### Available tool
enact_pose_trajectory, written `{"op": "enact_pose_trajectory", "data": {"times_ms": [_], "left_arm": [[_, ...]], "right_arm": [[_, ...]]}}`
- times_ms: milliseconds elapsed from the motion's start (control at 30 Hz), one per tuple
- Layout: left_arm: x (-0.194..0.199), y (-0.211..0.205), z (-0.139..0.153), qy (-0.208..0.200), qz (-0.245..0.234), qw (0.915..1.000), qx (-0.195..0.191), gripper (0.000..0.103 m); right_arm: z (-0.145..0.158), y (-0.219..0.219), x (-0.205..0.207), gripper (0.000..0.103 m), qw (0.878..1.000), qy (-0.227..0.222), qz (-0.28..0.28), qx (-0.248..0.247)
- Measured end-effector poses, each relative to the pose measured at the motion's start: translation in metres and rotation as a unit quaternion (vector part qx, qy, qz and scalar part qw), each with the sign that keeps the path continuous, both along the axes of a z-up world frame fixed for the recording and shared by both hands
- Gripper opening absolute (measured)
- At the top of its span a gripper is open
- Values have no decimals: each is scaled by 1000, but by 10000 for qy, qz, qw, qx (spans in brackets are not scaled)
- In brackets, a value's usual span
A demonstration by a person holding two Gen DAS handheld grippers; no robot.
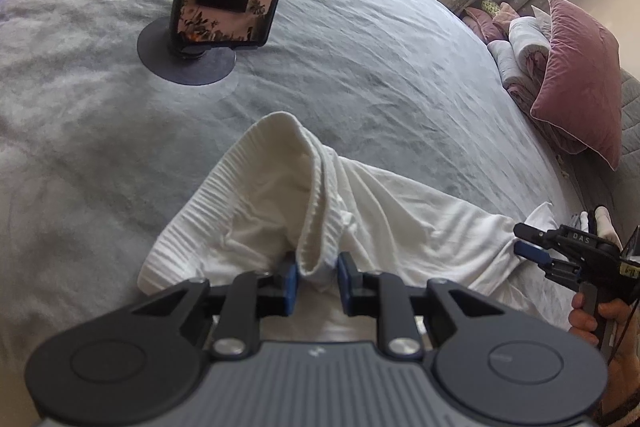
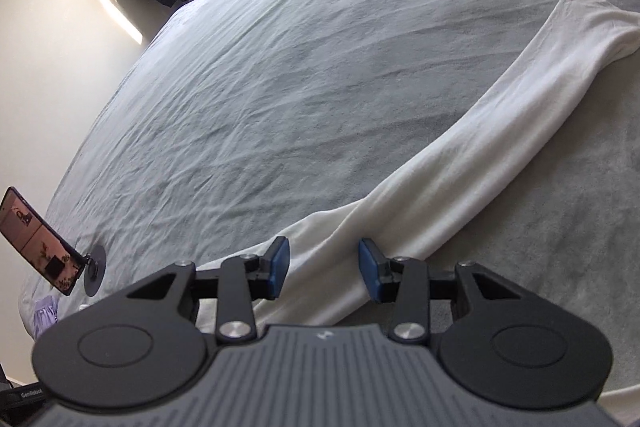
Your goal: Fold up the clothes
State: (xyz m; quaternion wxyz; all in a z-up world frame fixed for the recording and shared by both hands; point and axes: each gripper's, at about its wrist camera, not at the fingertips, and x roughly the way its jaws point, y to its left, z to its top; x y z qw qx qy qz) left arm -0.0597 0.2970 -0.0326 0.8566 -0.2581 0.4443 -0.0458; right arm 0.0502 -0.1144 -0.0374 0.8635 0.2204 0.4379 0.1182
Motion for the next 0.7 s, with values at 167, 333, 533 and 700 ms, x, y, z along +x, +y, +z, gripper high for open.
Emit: {"op": "enact_pose_trajectory", "data": {"times_ms": [167, 333, 533, 700], "left_arm": [[0, 4, 1, 30, 79, 10000, -40, 7], [-2, 9, 4, -8, 151, 9996, -254, 6], [-7, 8, 10, -76, 224, 9995, -222, 6], [-11, 11, 12, -67, 280, 9995, -134, 5]], "right_arm": [[1, 0, -6, 6, 9996, -135, 11, -244], [8, -8, -15, 4, 9997, -203, 30, -101], [13, -16, -24, 4, 9998, -181, -49, -102], [14, -22, -33, 3, 9993, 36, -155, -327]]}}
